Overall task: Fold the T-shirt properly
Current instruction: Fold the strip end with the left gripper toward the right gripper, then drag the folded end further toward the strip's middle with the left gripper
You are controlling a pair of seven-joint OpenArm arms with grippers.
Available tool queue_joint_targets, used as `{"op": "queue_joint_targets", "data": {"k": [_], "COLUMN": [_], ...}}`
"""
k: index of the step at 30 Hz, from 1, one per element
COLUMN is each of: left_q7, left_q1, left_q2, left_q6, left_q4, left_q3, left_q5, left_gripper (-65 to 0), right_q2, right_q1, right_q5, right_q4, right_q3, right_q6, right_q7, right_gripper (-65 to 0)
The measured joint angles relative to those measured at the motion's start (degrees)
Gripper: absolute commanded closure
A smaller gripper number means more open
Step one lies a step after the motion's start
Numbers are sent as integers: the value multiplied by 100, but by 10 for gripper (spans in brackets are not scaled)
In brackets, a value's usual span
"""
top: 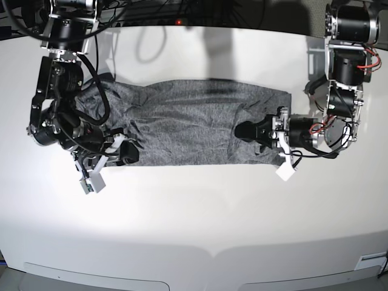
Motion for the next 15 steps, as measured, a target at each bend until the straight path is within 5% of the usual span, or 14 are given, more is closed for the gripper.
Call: {"op": "queue_joint_targets", "data": {"k": [4,15], "left_q7": [-17,-17], "left_q1": [-2,-31], "left_q2": [15,275], "left_q6": [-2,0], "left_q4": [0,0], "left_q3": [-2,-4], "left_q5": [-702,-695], "left_gripper": [-285,-285], "right_q2": [0,0], "right_q1": [0,0], "right_q5": [0,0], "right_q4": [0,0], "right_q3": [4,4], "right_q6": [0,0], "right_q7": [42,63], "right_gripper": [-161,-161]}}
